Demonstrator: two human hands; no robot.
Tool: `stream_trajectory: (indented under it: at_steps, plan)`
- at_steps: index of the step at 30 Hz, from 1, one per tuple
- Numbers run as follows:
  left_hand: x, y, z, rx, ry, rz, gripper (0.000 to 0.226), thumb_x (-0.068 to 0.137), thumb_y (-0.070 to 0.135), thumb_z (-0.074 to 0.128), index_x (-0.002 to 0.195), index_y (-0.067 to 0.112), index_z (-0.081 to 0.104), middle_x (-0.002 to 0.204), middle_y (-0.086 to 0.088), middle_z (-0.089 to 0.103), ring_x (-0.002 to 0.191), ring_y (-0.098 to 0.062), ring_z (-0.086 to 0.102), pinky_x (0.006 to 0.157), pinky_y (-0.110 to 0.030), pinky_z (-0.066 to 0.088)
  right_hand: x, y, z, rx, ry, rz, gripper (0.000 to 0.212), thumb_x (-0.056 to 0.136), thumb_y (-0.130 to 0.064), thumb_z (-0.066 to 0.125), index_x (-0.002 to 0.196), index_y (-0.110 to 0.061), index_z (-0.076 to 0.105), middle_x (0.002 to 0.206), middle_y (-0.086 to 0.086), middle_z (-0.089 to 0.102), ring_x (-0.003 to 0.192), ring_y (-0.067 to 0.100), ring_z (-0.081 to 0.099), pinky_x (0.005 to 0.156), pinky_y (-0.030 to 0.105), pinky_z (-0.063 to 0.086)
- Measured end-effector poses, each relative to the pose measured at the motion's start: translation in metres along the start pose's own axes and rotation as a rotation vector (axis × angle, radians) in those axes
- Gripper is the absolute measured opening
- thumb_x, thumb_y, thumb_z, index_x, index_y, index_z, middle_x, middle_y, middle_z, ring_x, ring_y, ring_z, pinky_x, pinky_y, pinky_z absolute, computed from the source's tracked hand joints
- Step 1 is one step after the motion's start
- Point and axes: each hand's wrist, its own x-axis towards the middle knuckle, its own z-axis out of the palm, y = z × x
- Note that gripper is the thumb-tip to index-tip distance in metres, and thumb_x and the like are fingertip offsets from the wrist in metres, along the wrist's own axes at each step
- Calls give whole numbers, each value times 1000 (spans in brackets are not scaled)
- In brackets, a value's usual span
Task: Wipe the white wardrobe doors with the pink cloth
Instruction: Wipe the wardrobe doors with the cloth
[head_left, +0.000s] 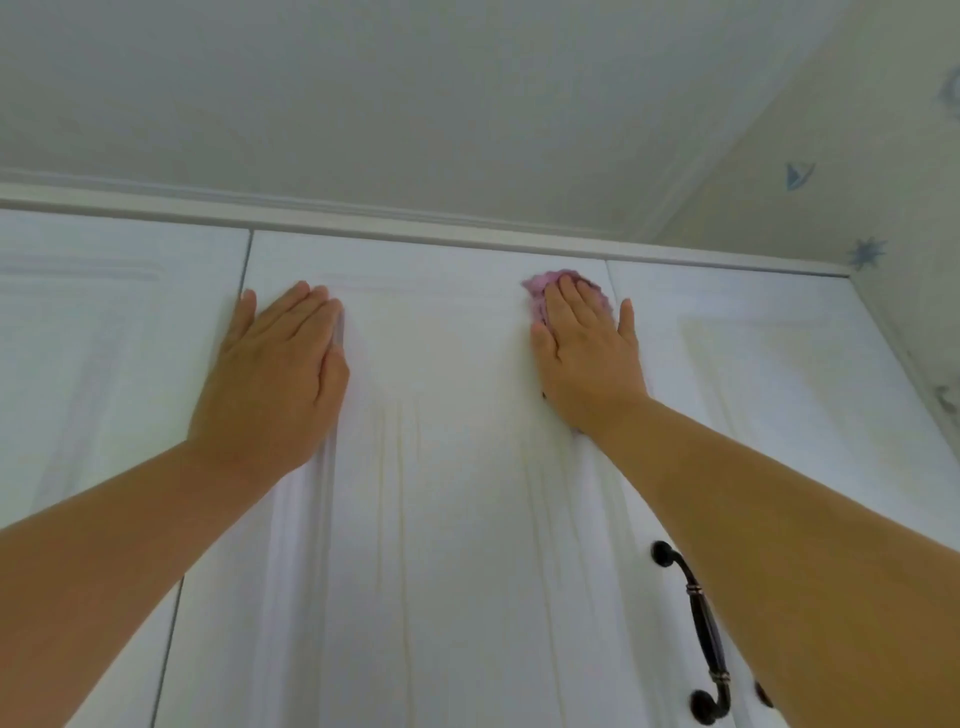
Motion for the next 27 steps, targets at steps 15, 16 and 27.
stream_trajectory:
  at_steps: [15, 16, 27]
  plan:
    - [-5, -1, -12, -307, 63, -212, 63, 99, 34, 20, 148, -1, 39, 151, -20, 43, 146, -28, 33, 122, -23, -6, -30, -114, 13, 133, -47, -368, 52, 109, -35, 19, 161, -29, 17, 168, -7, 11, 154, 10, 2, 122, 49, -13]
    - [-6, -1, -10, -249, 38, -187, 65, 99, 35, 19, 148, -2, 38, 152, -20, 42, 147, -29, 31, 124, -30, -4, -25, -93, 10, 101, -34, -276, 53, 108, -34, 16, 161, -29, 13, 168, -7, 9, 155, 11, 0, 123, 50, -12]
    - [2, 1, -27, -657, -21, -422, 57, 103, 43, 23, 148, 15, 44, 156, 1, 39, 148, -10, 26, 123, -23, 9, -16, -102, 11, 71, 106, 2, 59, 106, -36, 19, 160, -12, 19, 166, 8, 20, 154, 22, 11, 126, 43, -2]
